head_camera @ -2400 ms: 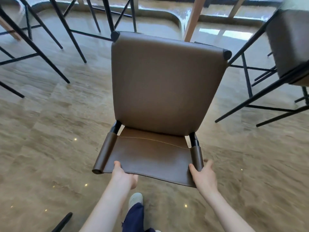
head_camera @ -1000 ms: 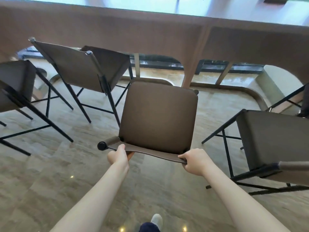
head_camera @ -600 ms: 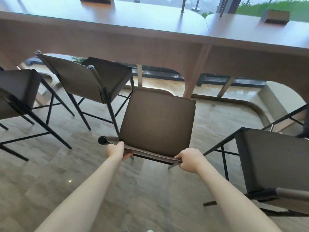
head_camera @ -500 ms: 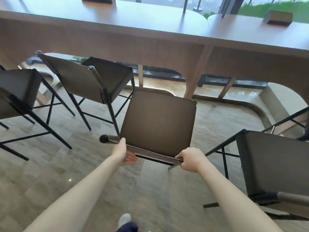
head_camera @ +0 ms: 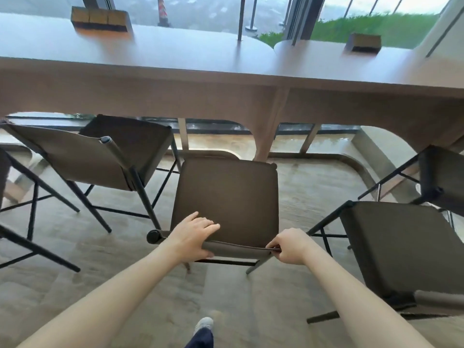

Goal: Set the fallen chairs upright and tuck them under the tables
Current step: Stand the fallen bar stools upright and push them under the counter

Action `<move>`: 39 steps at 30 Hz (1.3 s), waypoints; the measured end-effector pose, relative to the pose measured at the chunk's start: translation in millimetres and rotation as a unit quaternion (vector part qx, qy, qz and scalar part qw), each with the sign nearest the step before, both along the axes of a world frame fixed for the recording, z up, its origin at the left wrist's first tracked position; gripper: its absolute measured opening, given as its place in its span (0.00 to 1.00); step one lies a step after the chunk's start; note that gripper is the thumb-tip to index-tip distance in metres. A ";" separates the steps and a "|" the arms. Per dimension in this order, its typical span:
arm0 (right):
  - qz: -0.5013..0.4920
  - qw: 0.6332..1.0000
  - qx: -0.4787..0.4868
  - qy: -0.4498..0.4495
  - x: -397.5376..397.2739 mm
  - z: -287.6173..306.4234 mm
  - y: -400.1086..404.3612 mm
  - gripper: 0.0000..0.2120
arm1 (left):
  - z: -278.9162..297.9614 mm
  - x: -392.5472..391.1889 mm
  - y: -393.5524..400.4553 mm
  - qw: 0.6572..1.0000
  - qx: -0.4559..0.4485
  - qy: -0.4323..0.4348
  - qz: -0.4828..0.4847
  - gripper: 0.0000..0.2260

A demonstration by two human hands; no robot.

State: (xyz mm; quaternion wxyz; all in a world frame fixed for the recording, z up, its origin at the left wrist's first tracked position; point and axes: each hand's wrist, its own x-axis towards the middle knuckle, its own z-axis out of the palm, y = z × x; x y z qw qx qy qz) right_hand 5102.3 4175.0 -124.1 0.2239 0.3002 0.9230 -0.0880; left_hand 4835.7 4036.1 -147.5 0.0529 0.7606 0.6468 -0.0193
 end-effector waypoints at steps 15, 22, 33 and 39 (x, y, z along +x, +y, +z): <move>0.061 0.996 0.052 -0.050 -28.1 6.5 49.0 0.16 | -1.7 -51.6 49.6 0.988 -0.138 -0.022 0.062 0.19; 0.053 0.996 0.062 -0.044 -37.0 1.9 74.0 0.14 | 4.9 -62.0 72.3 0.987 -0.143 -0.027 0.066 0.19; 0.044 0.996 0.059 -0.041 -51.6 0.2 107.4 0.12 | 8.3 -76.0 104.1 0.986 -0.144 -0.042 0.065 0.18; 0.033 0.998 0.049 -0.035 -59.0 -0.3 122.5 0.13 | 10.4 -82.7 117.9 0.983 -0.156 -0.058 0.076 0.18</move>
